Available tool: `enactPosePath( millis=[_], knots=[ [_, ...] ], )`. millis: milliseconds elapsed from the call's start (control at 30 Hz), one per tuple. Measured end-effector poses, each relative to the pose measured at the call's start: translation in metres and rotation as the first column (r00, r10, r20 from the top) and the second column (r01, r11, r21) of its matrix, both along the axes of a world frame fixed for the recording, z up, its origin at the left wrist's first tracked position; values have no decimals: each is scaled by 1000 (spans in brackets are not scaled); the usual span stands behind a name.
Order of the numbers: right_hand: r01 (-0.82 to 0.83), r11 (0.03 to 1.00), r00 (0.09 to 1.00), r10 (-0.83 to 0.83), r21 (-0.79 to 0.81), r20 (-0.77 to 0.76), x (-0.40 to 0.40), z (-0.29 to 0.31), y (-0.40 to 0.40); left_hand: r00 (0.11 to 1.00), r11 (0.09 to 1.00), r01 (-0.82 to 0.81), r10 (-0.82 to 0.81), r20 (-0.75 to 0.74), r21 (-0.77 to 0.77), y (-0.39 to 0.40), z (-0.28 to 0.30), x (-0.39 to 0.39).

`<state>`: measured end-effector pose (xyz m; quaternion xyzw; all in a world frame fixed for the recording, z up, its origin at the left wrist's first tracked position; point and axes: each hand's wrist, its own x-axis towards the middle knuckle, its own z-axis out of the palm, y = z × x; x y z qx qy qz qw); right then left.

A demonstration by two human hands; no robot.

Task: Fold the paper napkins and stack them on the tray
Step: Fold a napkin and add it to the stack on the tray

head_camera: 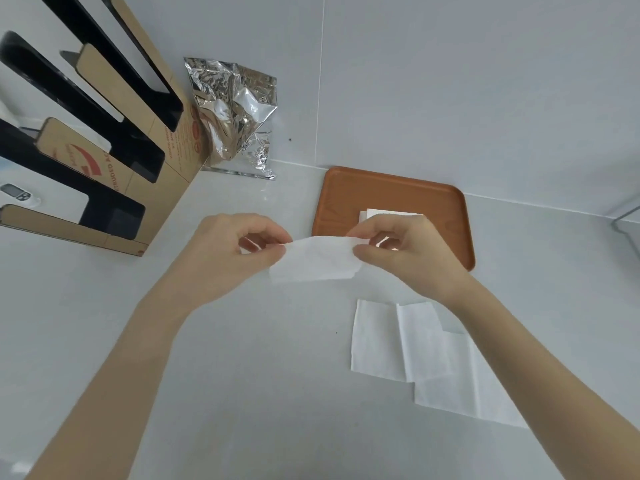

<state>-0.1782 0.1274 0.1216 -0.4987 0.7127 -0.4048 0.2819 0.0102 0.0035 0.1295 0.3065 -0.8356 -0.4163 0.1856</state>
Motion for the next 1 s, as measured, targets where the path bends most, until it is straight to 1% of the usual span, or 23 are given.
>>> enactPosePath(
  millis=[100,167,267,467,533,600,767,867,1000],
  knots=[
    [-26,999,998,28,-35,57,-2,12,5,996,999,26,-22,-89,45,2,12,0],
    [-7,999,998,10,-53,58,-6,11,2,995,998,17,-11,-97,59,-3,9,-4],
    [50,998,998,-49,-26,27,-11,-11,-8,999,996,-18,21,-34,85,-15,-18,-14],
    [128,985,991,-122,114,-53,-13,-81,-19,985,993,-66,49,165,97,-22,-85,-30],
    [138,981,989,-130,133,-66,-12,-95,-20,979,991,-72,49,197,110,-21,-99,-32],
    [150,982,986,-141,117,-84,-12,-99,-19,978,990,-79,55,201,114,-20,-107,-32],
    [82,993,986,-68,86,-152,-8,-93,-9,985,995,-66,52,164,78,-16,-105,-26],
    [32,992,983,-9,123,-185,-1,-100,4,978,998,-36,23,205,58,-6,-111,-15],
    [-37,990,961,73,139,-267,14,-120,27,964,999,20,-29,264,36,14,-126,0]
  ],
)
